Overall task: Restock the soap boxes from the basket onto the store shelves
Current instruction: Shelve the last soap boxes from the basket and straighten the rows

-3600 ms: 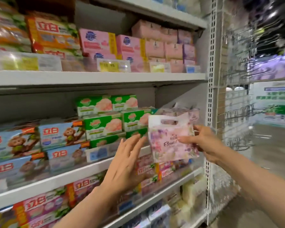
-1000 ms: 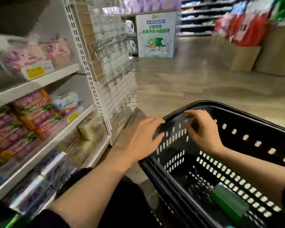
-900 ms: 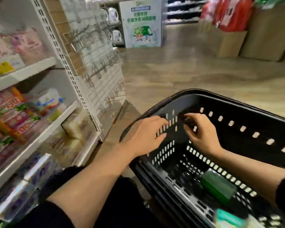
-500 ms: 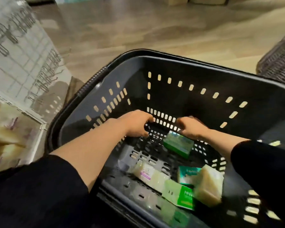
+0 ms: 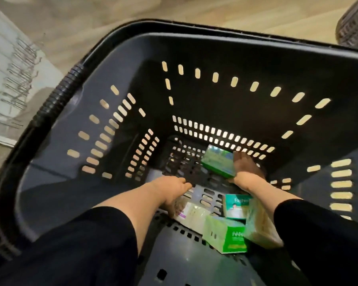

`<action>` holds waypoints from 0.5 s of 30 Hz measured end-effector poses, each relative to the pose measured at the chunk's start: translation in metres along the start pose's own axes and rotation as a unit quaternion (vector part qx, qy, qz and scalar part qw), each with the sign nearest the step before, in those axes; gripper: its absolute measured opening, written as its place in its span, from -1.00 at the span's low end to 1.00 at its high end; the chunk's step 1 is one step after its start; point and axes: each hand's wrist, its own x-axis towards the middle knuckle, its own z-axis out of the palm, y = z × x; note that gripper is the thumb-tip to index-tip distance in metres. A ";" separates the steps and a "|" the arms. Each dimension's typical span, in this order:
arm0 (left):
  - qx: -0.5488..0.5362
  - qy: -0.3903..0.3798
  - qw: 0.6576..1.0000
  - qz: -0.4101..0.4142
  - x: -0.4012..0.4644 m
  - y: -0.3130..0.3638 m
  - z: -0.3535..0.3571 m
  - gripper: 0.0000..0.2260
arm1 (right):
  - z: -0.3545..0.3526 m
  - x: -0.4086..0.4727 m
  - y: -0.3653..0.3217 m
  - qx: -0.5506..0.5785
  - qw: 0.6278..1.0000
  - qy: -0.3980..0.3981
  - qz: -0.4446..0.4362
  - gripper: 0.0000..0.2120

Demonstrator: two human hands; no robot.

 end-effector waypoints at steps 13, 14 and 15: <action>-0.764 0.210 0.599 -0.119 -0.017 -0.033 -0.013 -0.28 | -0.067 0.000 -0.053 0.629 0.756 -0.150 -0.098 -0.69; -0.796 0.183 0.572 -0.079 -0.022 -0.036 -0.016 -0.29 | -0.071 0.002 -0.054 0.639 0.743 -0.170 -0.105 -0.67; -0.816 0.172 0.550 -0.042 -0.026 -0.035 -0.021 -0.36 | -0.075 0.002 -0.054 0.649 0.728 -0.191 -0.110 -0.69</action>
